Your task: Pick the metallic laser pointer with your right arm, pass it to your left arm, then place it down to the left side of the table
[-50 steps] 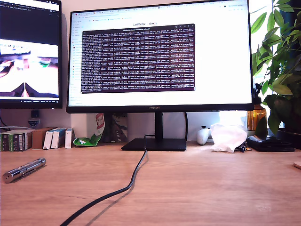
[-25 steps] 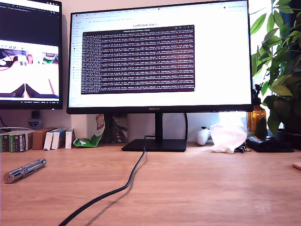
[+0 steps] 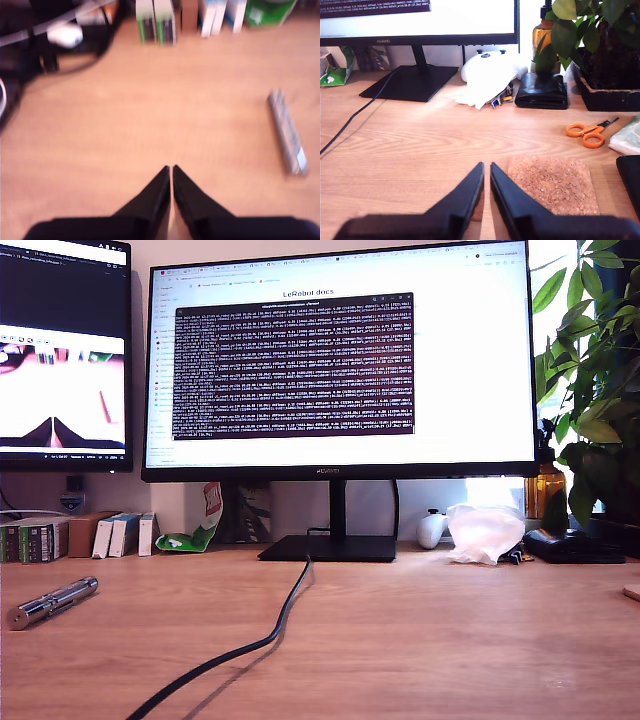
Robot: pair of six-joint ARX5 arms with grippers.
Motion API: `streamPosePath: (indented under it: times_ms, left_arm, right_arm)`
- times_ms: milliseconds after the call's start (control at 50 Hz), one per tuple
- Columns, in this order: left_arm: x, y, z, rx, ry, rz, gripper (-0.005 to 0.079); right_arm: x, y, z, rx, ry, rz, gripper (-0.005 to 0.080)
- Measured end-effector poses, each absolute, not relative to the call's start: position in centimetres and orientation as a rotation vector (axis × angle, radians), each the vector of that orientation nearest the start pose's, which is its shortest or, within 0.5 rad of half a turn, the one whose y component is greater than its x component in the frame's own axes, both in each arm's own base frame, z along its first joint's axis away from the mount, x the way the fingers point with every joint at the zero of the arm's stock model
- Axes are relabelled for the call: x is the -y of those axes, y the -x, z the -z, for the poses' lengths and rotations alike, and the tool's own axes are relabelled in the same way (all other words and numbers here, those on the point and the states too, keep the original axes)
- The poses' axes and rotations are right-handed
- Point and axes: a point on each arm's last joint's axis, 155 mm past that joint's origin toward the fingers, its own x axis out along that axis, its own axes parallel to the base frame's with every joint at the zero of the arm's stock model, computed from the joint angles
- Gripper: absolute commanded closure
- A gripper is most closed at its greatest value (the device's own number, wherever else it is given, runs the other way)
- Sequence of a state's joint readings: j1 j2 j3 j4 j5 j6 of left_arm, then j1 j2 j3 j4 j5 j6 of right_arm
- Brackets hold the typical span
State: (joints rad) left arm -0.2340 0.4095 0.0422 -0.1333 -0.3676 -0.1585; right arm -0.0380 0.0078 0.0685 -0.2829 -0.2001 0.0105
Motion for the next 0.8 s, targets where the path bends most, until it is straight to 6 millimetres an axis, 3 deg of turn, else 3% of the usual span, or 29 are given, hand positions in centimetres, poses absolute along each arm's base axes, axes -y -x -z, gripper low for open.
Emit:
streamPosePath:
  times_ms: [460,680,800]
  left_arm:
    - [-0.9,-24.5,-6.2,-0.465,0.008,-0.166,0.0761]
    - [-1.9,-24.5,-9.1,-0.339,0.067,-0.181,0.0761]
    - [-0.7,-24.4,-9.2,-0.336,0.053,-0.083,0.0761]
  right_arm:
    - [-2.7,-24.0,-12.6,-0.222,-0.037,-0.160,0.0759]
    - [-2.7,-24.0,-12.6,-0.222,-0.037,-0.160,0.0760]
    - [-2.7,-24.0,-12.6,-0.222,-0.037,-0.160,0.0759]
